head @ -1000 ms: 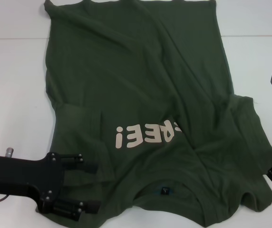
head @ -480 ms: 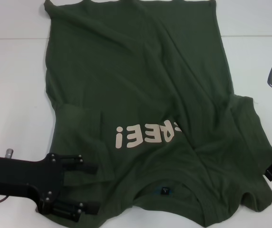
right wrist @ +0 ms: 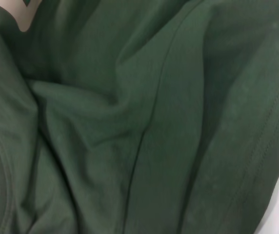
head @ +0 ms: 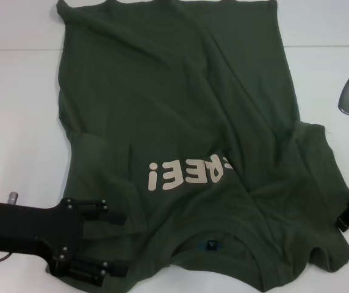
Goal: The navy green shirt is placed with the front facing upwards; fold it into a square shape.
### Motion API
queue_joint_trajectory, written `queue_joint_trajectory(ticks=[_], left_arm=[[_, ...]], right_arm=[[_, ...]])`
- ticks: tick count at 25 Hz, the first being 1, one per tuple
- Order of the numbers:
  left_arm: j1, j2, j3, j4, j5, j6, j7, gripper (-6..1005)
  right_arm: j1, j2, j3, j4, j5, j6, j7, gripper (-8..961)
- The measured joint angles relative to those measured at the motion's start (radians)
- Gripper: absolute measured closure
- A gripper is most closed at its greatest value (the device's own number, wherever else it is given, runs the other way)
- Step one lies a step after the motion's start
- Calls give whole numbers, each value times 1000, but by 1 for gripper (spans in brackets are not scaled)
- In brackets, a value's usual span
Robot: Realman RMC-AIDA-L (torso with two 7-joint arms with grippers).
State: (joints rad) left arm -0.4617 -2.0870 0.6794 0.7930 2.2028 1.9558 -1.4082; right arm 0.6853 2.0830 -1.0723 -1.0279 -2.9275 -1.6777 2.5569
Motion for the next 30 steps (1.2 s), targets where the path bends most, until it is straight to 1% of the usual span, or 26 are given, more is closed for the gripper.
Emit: queue_joint_trajectory(ticks=[16, 24, 29, 30], left_arm=[[0, -1, 0, -2, 0, 1, 0, 52], [-1, -1, -2, 2, -3, 8, -10, 53], [-5, -1, -3, 3, -6, 9, -14, 54], [-7, -1, -2, 3, -6, 9, -17, 54]], right_arm=[[0, 1, 0, 0, 1, 14, -12, 395], [0, 2, 1, 21, 0, 37, -9, 605], [-1, 2, 6, 24, 5, 49, -22, 637], [-1, 2, 8, 22, 6, 50, -24, 671]])
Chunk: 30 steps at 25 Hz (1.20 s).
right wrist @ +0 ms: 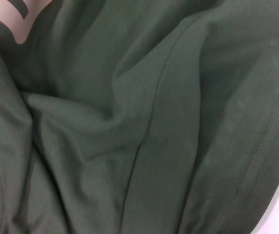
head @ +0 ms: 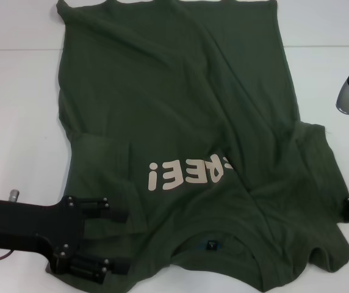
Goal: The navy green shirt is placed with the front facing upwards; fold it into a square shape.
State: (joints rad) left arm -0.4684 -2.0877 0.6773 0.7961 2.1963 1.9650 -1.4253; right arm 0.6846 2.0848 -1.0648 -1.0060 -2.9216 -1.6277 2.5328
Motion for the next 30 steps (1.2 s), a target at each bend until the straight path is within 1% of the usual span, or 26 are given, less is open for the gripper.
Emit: queue_joint_trajectory(ticks=[5, 10, 14, 16, 19, 21, 30], left_arm=[[-3, -3, 2, 5, -1, 0, -8, 53], [-3, -8, 1, 12, -1, 0, -10, 54], [-2, -10, -3, 12, -1, -3, -10, 54], [-2, -12, -4, 12, -1, -5, -12, 55], [-2, -16, -5, 12, -1, -7, -18, 55], [-2, -16, -5, 12, -1, -8, -21, 56], [3, -20, -12, 12, -3, -6, -44, 57]], right_arm=[[2, 0, -1, -3, 0, 2, -8, 842], [1, 0, 1, -21, 0, 2, -17, 931], [-20, 0, 19, -123, 4, -21, -26, 931], [-27, -1, 27, -200, 23, -58, -38, 932], [-26, -1, 24, -296, 40, -105, -51, 932], [-14, -1, 9, -348, 40, -128, -57, 932], [56, 2, -80, -434, 31, -161, -66, 931]])
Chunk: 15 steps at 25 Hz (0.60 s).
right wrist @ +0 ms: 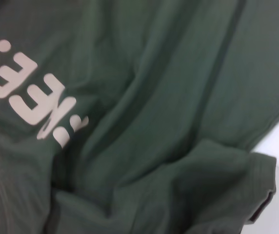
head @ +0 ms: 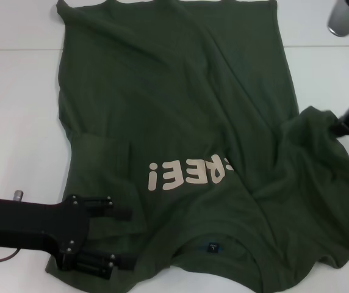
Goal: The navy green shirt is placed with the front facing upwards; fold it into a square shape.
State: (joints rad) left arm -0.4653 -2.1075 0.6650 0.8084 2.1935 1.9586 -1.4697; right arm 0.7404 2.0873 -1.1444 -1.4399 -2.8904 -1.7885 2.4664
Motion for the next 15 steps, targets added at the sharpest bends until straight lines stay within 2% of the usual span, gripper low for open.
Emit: queue_joint_trajectory(ticks=[6, 15], left_arm=[[2, -3, -6, 0, -2, 0, -3, 58], [8, -3, -7, -3, -2, 1, -3, 61]], right_arm=[[46, 9, -82, -44, 26, -9, 0, 932], [82, 11, -257, -46, 190, -11, 10, 932]])
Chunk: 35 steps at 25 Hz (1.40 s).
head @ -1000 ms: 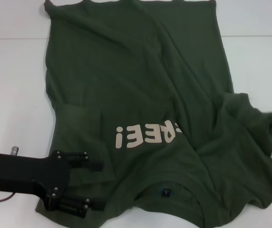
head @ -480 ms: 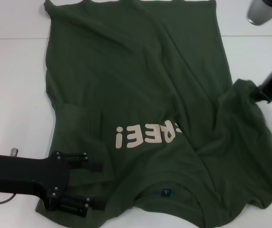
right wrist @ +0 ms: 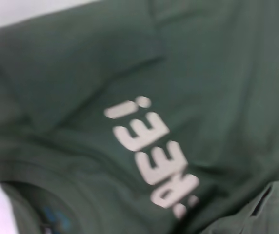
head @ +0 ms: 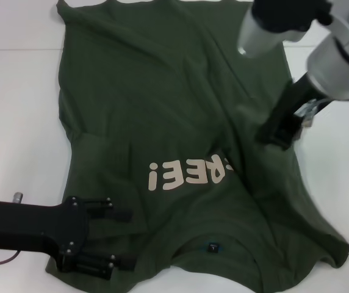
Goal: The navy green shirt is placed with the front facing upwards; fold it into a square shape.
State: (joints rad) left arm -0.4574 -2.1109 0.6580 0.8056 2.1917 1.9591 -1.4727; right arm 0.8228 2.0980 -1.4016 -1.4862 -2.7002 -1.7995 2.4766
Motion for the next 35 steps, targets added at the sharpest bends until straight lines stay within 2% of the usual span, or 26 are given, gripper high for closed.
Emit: queue_joint_trajectory(ticks=[6, 11, 14, 19, 24, 27, 29, 30, 35], left_arm=[[5, 0, 0, 2, 0, -1, 0, 65], [10, 0, -5, 3, 0, -2, 0, 65], [14, 1, -22, 3, 1, -2, 0, 65], [22, 4, -27, 3, 1, -1, 0, 66], [31, 5, -32, 3, 2, -5, 2, 66], [37, 11, -59, 3, 6, -13, 1, 66], [46, 20, -108, 2, 8, -12, -2, 66], [46, 20, -108, 2, 8, -12, -2, 66], [61, 33, -155, 39, 16, -21, -83, 65]], right_arm=[[-4, 0, -91, 39, 58, 14, 1, 931], [4, 0, -104, 131, 94, 26, 5, 931], [-3, -6, -80, 132, 146, 15, -1, 846], [-9, -9, -46, 109, 145, -2, -5, 600], [-42, -12, 15, 65, 138, -31, -18, 418], [-79, -15, 83, 33, 137, -59, -39, 261], [-124, -23, 173, 22, 136, -85, -75, 141], [-124, -23, 173, 22, 136, -85, -75, 131], [-215, -14, 314, 17, 182, -143, -204, 78]])
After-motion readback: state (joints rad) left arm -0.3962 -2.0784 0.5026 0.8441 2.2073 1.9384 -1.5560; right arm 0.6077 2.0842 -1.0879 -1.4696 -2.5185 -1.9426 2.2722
